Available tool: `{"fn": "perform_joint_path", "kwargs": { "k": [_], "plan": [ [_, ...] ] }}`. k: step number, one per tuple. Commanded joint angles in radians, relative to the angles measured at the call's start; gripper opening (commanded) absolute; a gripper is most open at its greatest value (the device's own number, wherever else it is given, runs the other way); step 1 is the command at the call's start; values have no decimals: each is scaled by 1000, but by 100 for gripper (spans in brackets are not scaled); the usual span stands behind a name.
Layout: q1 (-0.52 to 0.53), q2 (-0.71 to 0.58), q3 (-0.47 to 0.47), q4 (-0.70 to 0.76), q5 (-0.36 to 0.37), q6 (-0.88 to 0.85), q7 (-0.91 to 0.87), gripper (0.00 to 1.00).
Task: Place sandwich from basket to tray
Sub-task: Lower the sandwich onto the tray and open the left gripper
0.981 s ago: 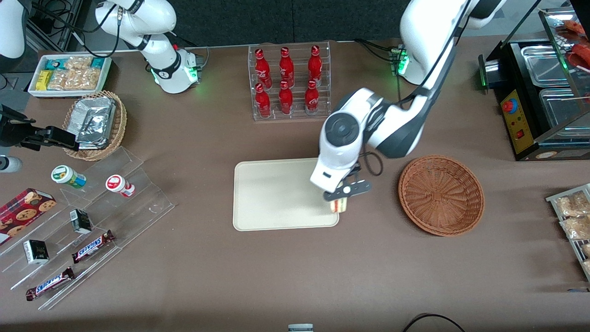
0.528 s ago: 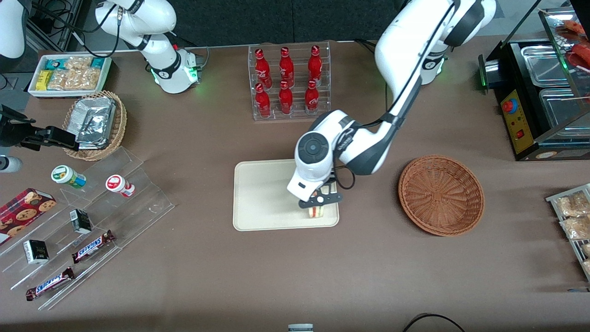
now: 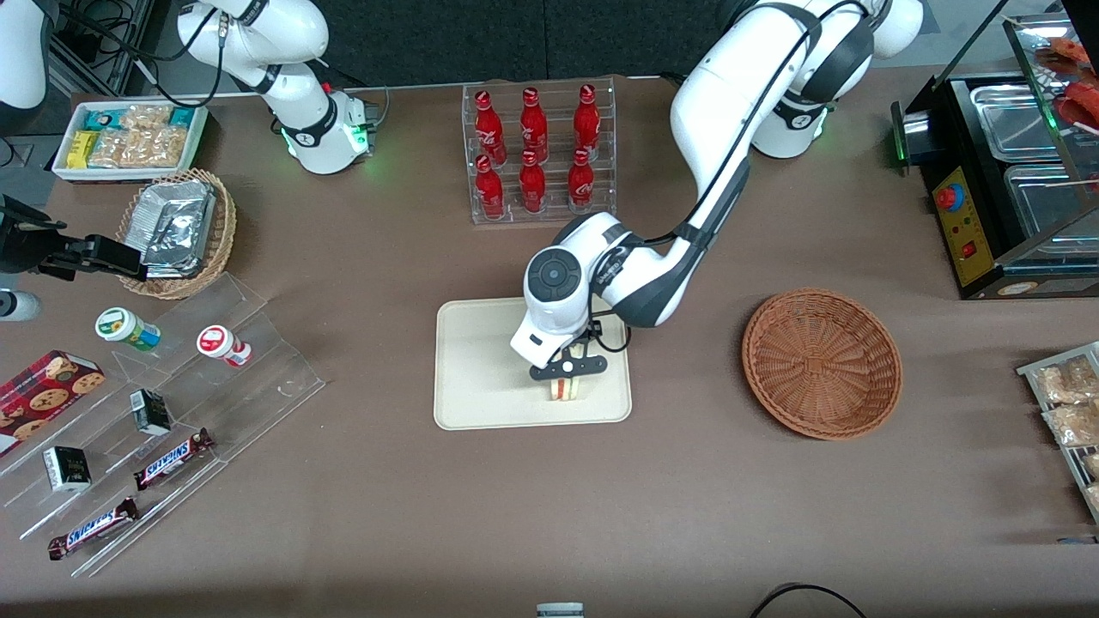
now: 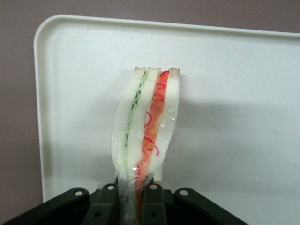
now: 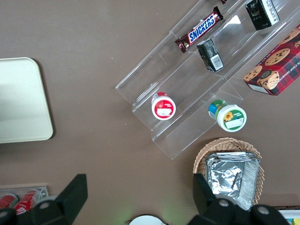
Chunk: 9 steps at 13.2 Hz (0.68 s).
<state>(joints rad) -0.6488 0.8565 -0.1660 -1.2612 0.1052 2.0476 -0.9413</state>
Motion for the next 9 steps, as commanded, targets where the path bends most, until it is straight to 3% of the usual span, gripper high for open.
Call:
{"fn": "perform_joint_path", "kwargs": {
  "k": [1,3,4,5,6,9],
  "plan": [
    [-32,35,16,63,14,-10,-39,0],
    [-42,39,16,62,14,-10,-62,0],
    [-42,44,16,62,28,-10,-65,21],
    [-42,44,16,62,42,-12,-65,80],
    [-42,42,16,60,48,-15,-65,99],
    [-31,4,17,60,48,-64,-65,99]
  ]
}}
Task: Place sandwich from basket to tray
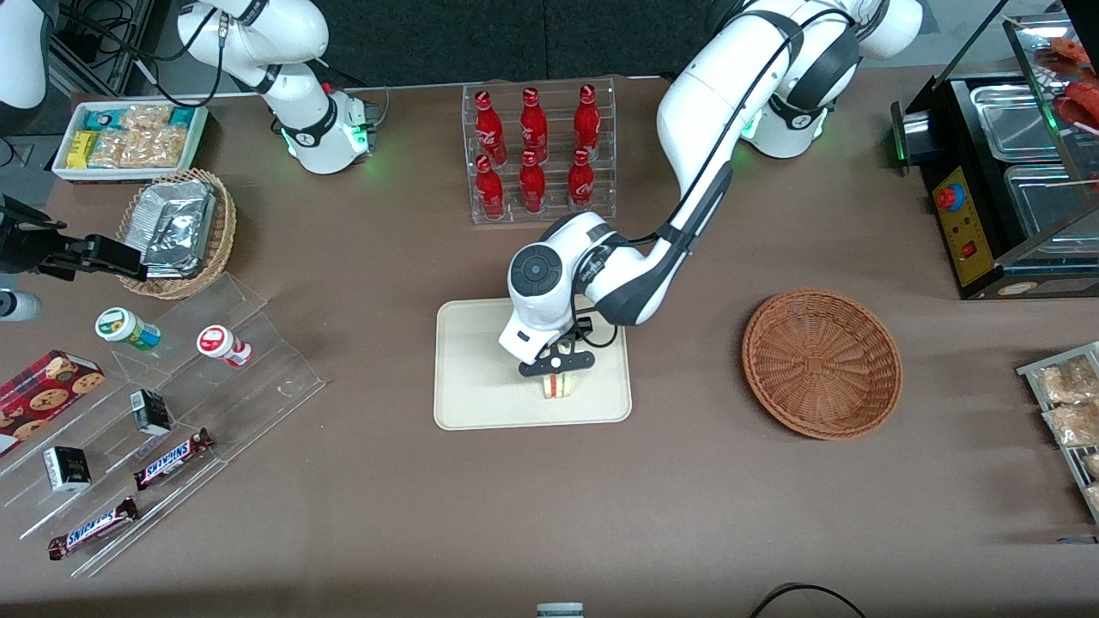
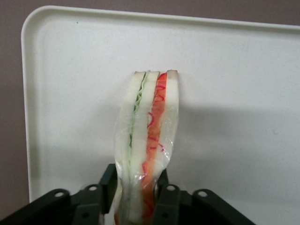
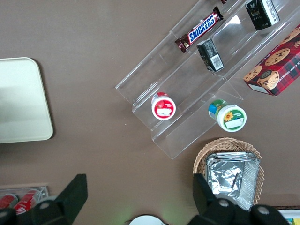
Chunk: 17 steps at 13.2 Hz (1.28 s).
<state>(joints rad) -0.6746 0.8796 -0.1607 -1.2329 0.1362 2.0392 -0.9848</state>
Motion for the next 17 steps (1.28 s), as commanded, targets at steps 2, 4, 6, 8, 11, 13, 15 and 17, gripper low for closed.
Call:
{"fn": "perform_joint_path", "kwargs": {
  "k": [2,4,6,8,11,13,15,17],
  "plan": [
    [45,-92,10,33,11,-155,-23,99],
    [88,-203,10,29,11,-258,-26,99],
    [173,-314,10,20,11,-383,-3,99],
    [257,-417,7,-8,8,-470,11,99],
    [347,-580,9,-143,0,-504,164,99],
    [410,-683,9,-236,-4,-504,260,99],
    [482,-784,9,-334,-39,-501,386,99],
    [565,-875,9,-414,-81,-496,536,99]
  ]
}}
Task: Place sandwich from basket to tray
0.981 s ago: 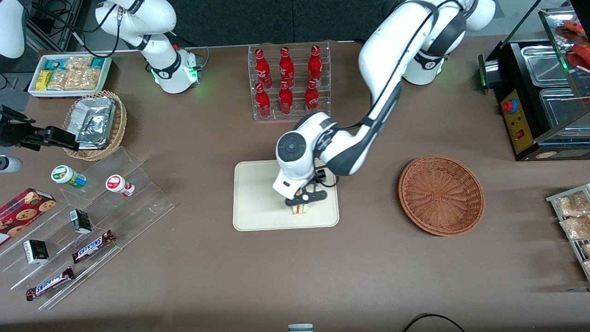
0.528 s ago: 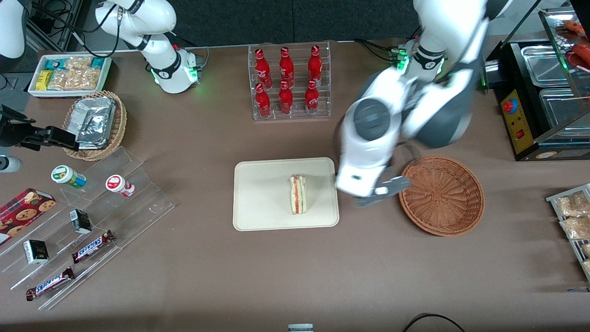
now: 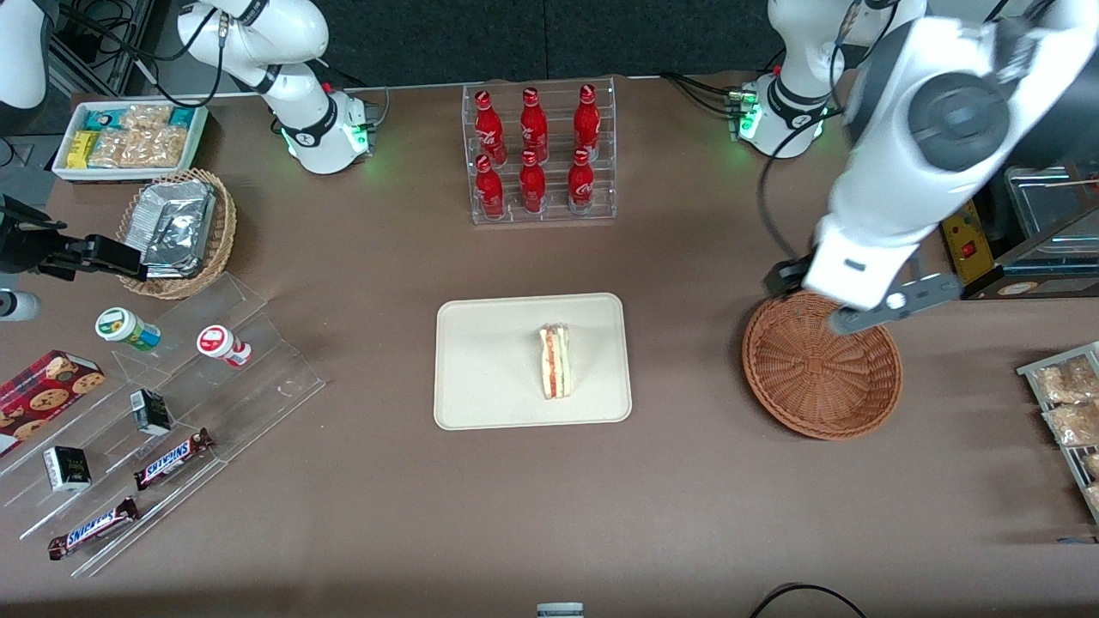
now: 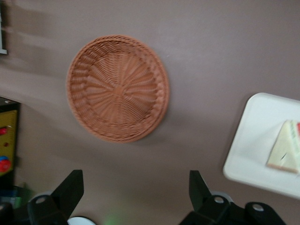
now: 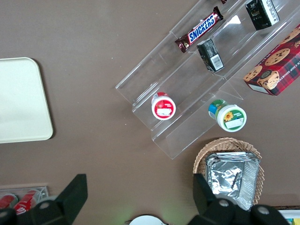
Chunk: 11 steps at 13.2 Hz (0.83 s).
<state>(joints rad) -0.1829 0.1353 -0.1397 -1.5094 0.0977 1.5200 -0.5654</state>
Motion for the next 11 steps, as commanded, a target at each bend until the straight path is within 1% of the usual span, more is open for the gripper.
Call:
{"fn": "perform_joint_path", "kwargs": {
  "k": [1,3,4,6,8,11],
  "plan": [
    [100,-164,-11,-168,-53,23,171,99],
    [143,-210,-11,-213,-55,23,254,99],
    [169,-220,-11,-216,-67,20,310,99],
    [195,-241,30,-218,-90,11,389,99],
    [192,-259,70,-221,-90,-4,401,99],
    [192,-247,97,-216,-90,-7,400,99]
  ]
}}
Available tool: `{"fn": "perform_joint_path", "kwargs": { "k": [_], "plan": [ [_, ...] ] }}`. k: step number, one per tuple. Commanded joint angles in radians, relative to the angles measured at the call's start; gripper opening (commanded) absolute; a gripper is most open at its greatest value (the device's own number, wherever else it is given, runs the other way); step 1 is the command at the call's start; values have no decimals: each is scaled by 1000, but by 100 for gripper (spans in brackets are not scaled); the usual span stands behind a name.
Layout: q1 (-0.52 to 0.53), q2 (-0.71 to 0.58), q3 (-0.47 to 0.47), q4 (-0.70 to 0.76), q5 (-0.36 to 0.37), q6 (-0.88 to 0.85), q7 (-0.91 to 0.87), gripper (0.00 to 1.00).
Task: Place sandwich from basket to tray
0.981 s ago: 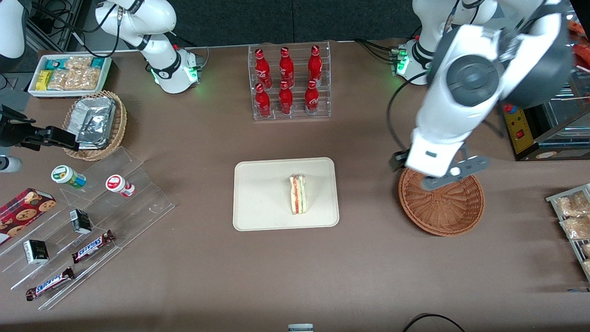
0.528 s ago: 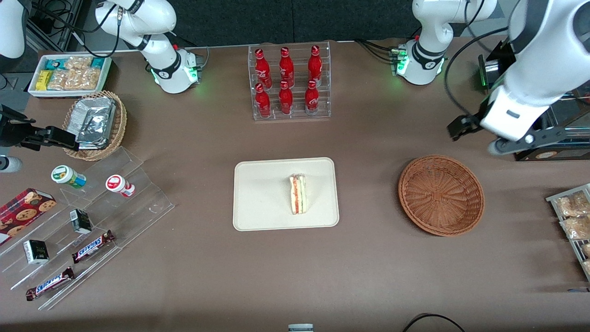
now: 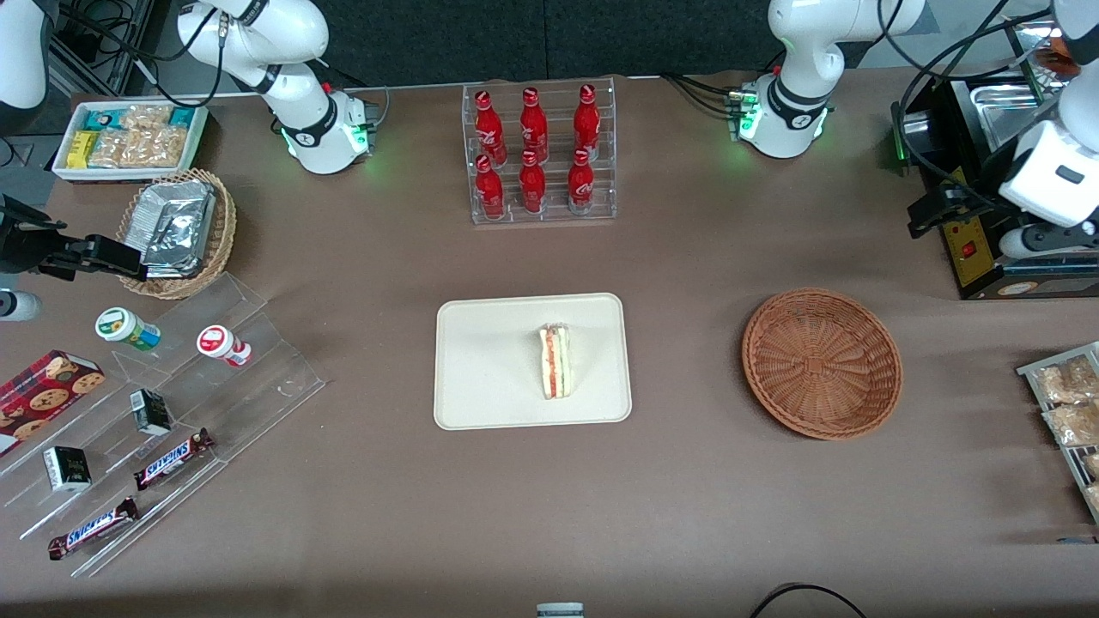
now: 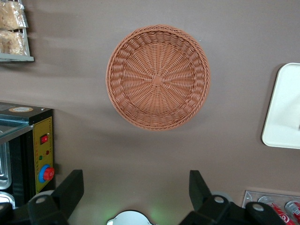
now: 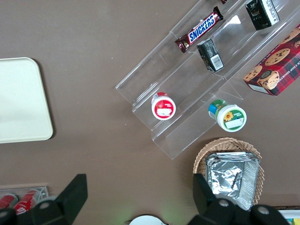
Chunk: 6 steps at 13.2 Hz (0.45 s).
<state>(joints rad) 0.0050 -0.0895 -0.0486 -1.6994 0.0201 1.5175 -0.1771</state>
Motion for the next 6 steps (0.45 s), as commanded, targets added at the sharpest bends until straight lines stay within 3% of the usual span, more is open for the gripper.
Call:
{"fn": "perform_joint_path", "kwargs": {
  "k": [1,6],
  "plan": [
    [1,-19,18,-20,-11,-7,15,99],
    [0,11,58,26,-12,-39,140,99]
  ]
}}
